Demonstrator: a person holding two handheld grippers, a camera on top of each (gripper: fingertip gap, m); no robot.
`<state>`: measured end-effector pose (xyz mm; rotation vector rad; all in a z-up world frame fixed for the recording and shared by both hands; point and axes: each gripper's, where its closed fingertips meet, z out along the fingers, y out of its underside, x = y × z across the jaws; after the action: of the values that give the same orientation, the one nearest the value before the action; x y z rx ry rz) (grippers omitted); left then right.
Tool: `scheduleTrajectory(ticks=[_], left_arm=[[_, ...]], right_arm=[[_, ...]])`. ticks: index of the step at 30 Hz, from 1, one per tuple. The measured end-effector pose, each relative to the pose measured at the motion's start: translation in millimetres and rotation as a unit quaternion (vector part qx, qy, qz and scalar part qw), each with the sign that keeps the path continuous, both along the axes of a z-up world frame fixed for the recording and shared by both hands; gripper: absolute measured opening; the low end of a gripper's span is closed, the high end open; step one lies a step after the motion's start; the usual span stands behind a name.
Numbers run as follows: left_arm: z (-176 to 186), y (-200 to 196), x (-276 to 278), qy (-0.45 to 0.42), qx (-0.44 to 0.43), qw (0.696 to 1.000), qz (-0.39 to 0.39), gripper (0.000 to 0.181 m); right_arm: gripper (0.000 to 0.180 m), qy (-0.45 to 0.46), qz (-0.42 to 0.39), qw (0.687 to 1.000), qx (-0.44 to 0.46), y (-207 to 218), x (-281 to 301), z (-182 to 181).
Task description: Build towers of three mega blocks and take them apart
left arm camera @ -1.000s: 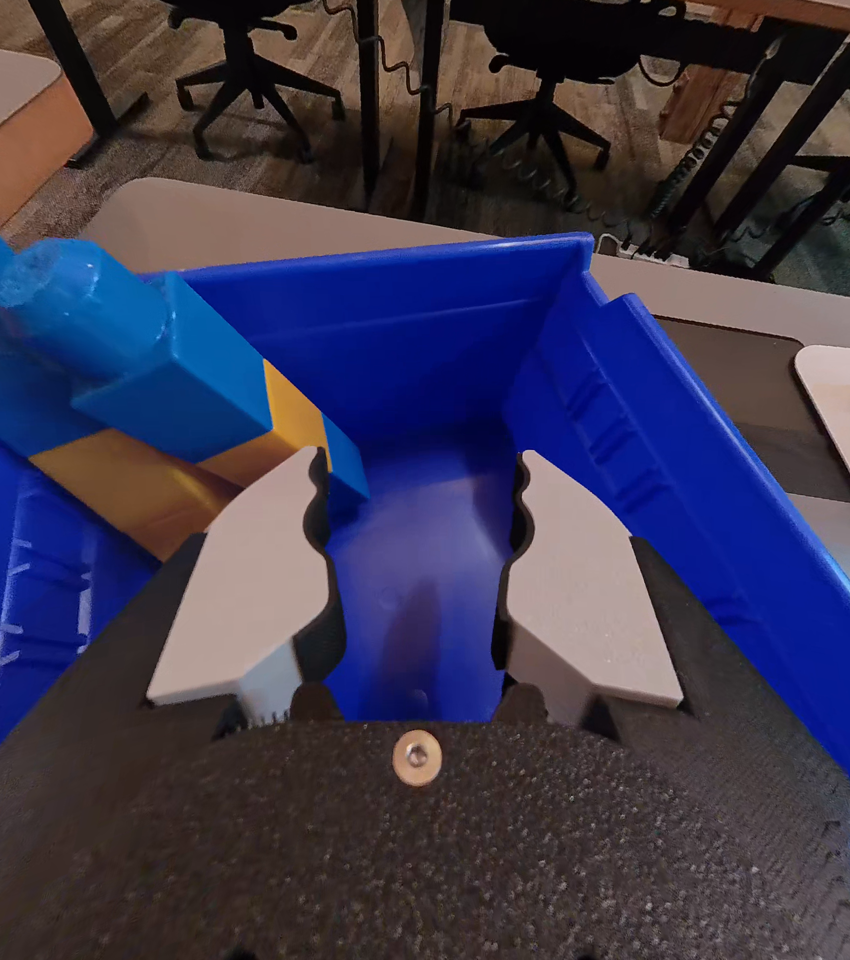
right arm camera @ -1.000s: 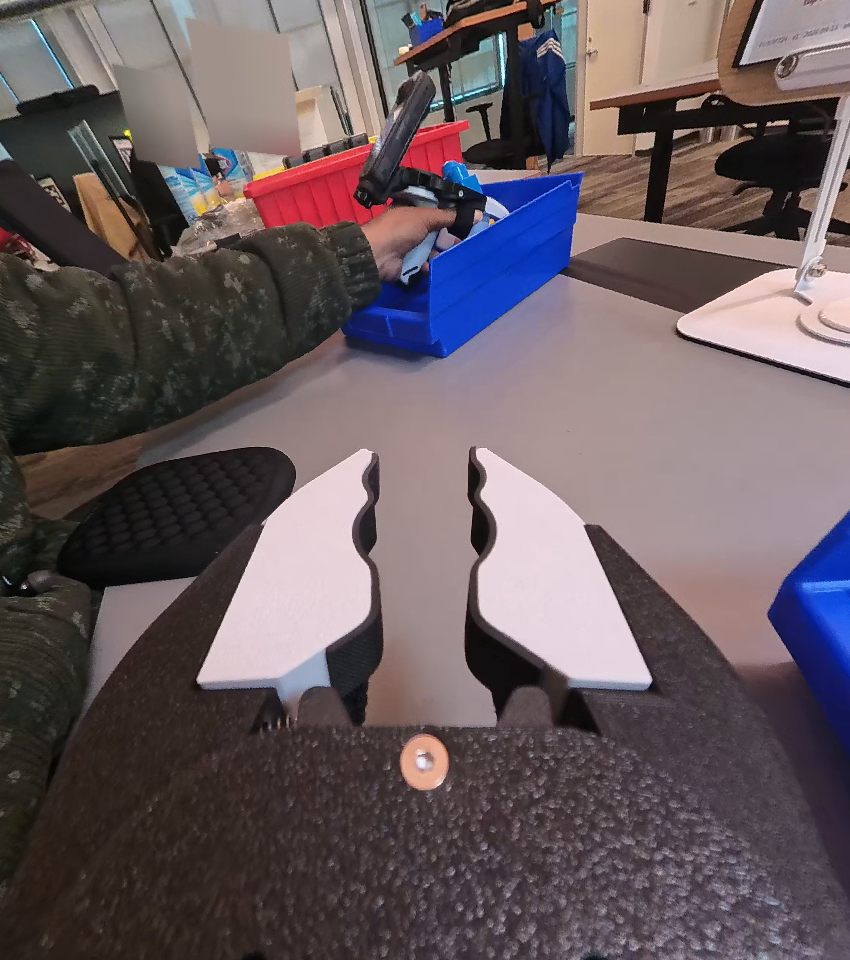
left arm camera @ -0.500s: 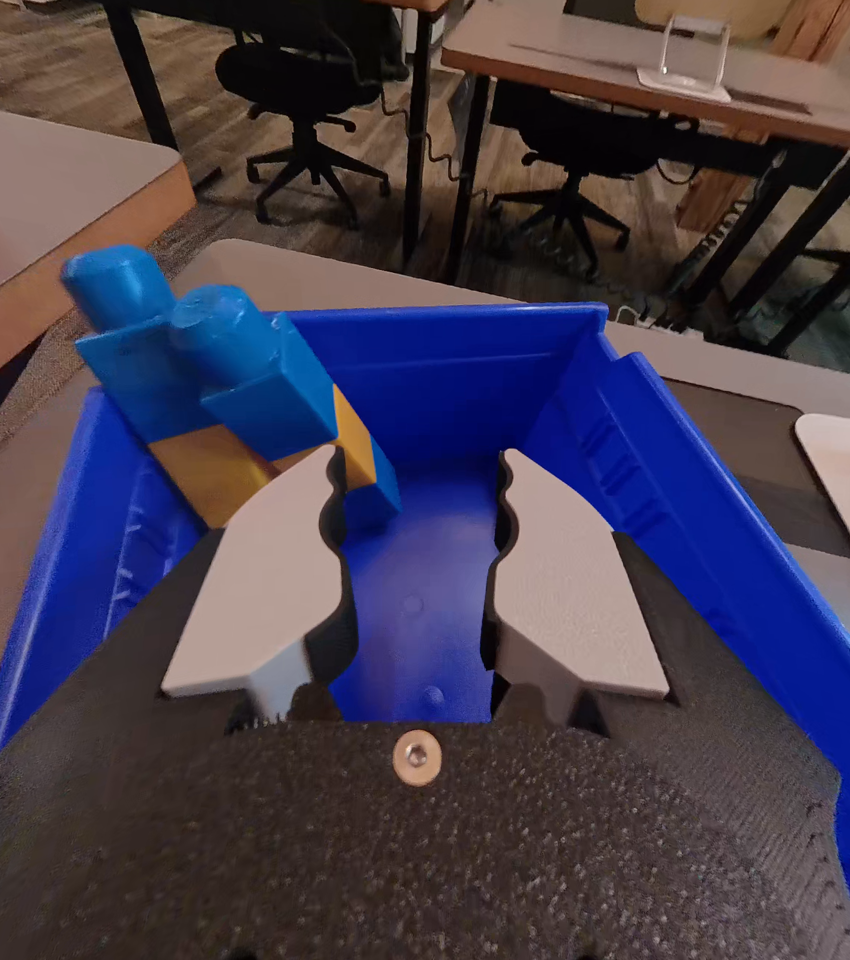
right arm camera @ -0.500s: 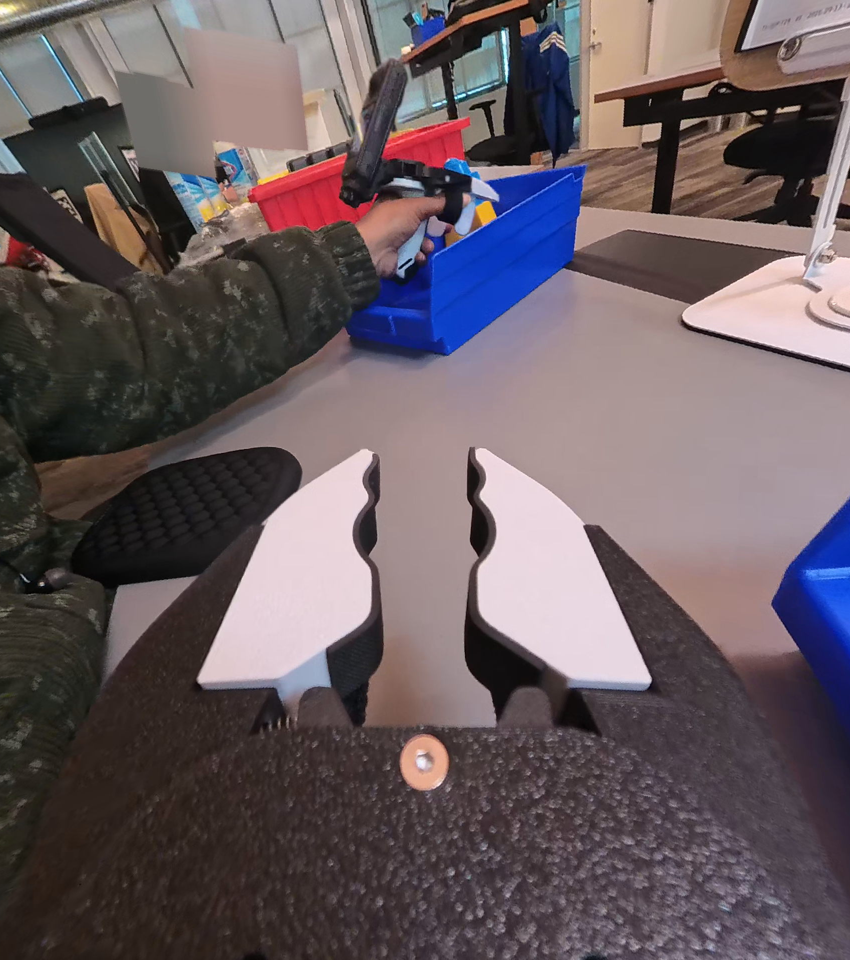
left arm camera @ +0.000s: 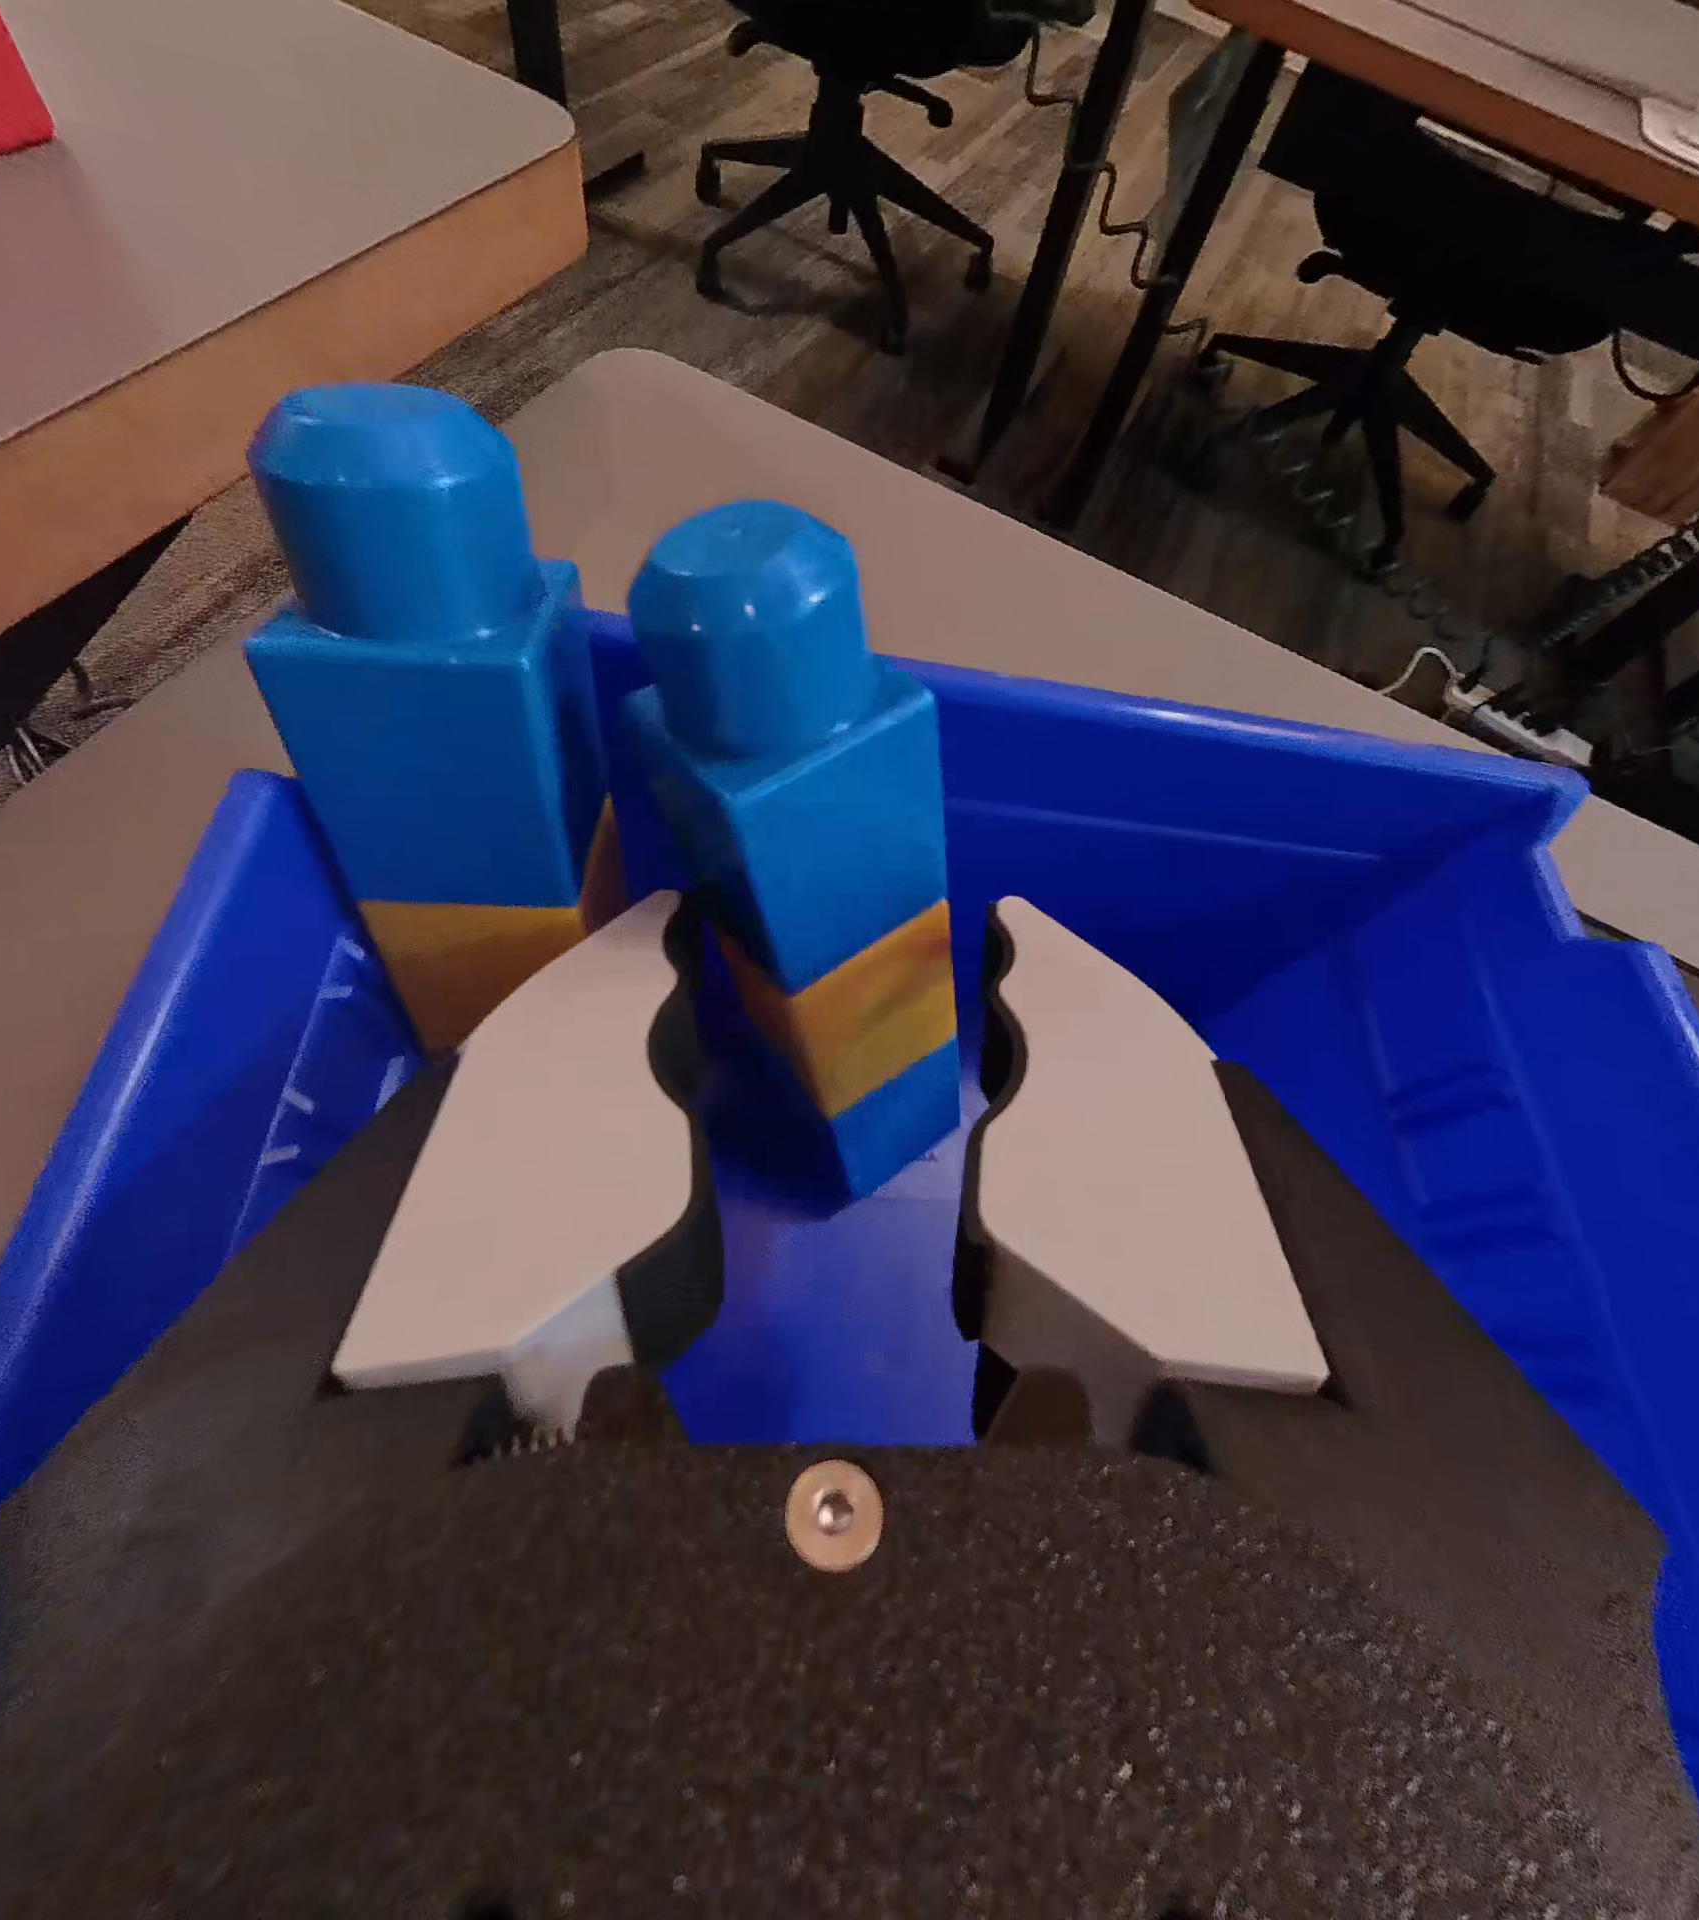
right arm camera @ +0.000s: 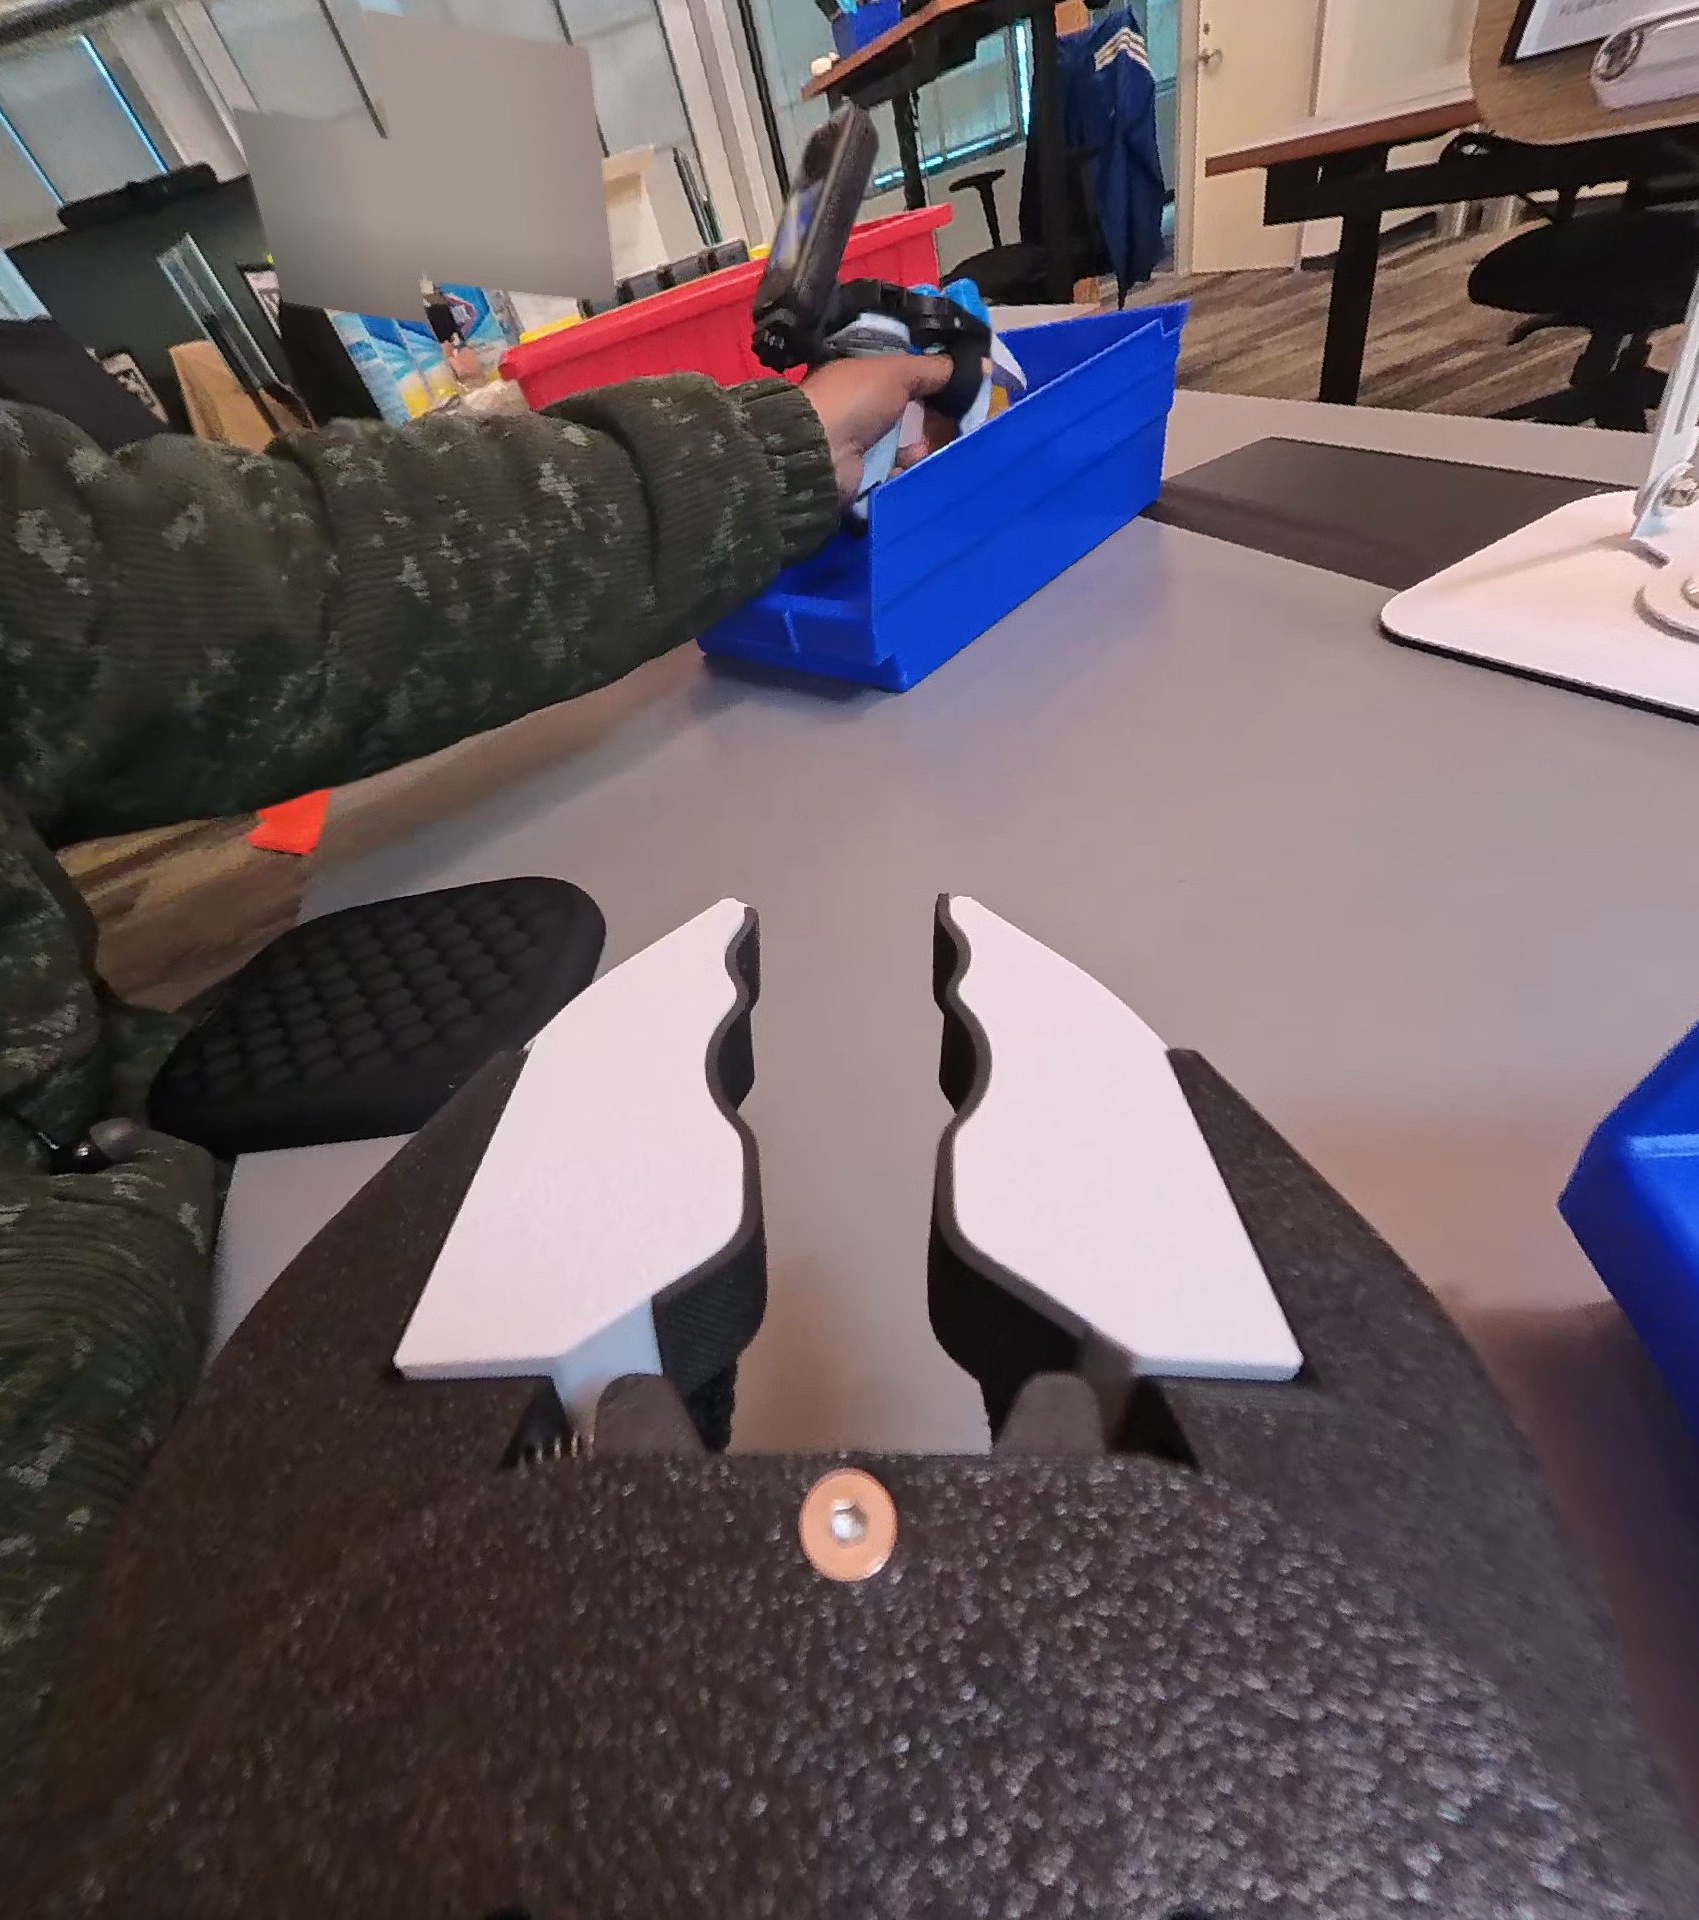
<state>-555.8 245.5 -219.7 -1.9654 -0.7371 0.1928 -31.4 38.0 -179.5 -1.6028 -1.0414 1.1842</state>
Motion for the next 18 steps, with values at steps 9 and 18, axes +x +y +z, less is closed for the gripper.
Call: scheduleTrajectory(ticks=[9,18], left_arm=[[23.9,1.9,13.2,0.056,0.016,0.998,-0.029,0.044],[155.2,-27.4,160.4,0.255,0.142,0.928,-0.231,0.043]], right_arm=[[0.032,0.002,-0.008,1.000,0.015,2.9,5.3,4.3],[0.033,0.011,-0.017,0.999,0.027,4.7,5.1,6.9]])
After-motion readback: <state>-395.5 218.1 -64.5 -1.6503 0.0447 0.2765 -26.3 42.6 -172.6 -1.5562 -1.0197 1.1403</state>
